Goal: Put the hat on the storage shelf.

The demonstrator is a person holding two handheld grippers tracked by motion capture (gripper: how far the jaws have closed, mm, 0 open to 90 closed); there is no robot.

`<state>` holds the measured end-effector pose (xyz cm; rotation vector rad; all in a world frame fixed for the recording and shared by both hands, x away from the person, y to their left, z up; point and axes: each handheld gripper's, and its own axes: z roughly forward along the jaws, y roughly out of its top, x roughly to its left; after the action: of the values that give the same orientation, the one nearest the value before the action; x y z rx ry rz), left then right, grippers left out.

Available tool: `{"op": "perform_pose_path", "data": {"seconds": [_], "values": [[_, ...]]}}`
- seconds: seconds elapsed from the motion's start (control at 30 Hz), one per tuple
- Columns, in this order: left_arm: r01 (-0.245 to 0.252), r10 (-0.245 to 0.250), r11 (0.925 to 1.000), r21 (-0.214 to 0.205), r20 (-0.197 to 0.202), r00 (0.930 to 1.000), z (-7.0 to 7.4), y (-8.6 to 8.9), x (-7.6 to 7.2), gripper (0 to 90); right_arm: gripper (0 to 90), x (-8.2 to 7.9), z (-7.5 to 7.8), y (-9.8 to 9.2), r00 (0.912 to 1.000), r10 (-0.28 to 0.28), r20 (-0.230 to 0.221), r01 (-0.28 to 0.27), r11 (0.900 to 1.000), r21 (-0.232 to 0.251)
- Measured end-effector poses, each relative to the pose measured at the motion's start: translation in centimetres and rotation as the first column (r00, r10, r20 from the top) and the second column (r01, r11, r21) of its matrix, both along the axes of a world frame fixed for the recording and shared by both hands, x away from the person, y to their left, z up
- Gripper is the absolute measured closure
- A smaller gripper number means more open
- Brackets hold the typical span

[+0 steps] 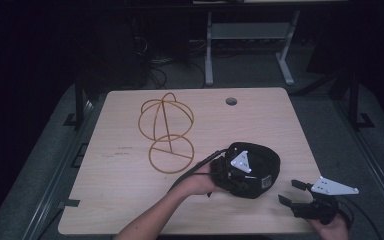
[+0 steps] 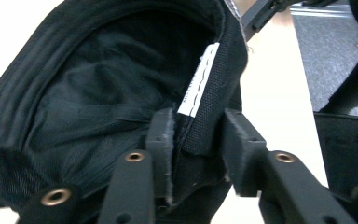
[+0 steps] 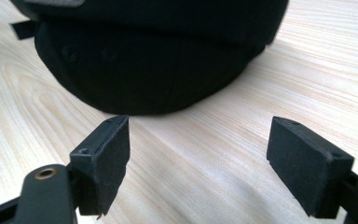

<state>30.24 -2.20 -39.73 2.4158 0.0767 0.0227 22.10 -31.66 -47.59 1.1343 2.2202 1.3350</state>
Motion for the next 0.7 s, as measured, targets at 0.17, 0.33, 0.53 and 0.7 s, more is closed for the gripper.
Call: {"op": "perform_pose_path", "data": {"seconds": [0.17, 0.33, 0.53, 0.7], "values": [[-0.001, 0.001, 0.9996, -0.029, 0.008, 1.0000, 0.4, 0.2, 0.0, 79.4, 21.0, 0.1, 0.0, 0.3, 1.0000, 0.005, -0.002, -0.005, 1.0000, -0.007], [-0.032, 0.031, 0.9952, -0.092, -0.013, 0.9994, 1.5, 0.4, 0.5, 80.4, 21.0, 0.0, 0.0, 0.5, 0.9999, 0.006, -0.009, -0.006, 1.0000, 0.005], [-0.098, 0.087, 0.9729, -0.210, -0.062, 0.9943, 3.3, 1.1, 1.5, 80.5, 18.0, -0.2, 0.5, 0.6, 1.0000, -0.001, 0.006, 0.001, 0.9994, 0.035], [-0.134, 0.111, 0.9530, -0.272, -0.098, 0.9889, 4.8, 2.0, 2.1, 80.6, 15.8, -0.2, 1.2, 1.4, 0.9997, 0.000, 0.025, -0.002, 0.9982, 0.059]]}}
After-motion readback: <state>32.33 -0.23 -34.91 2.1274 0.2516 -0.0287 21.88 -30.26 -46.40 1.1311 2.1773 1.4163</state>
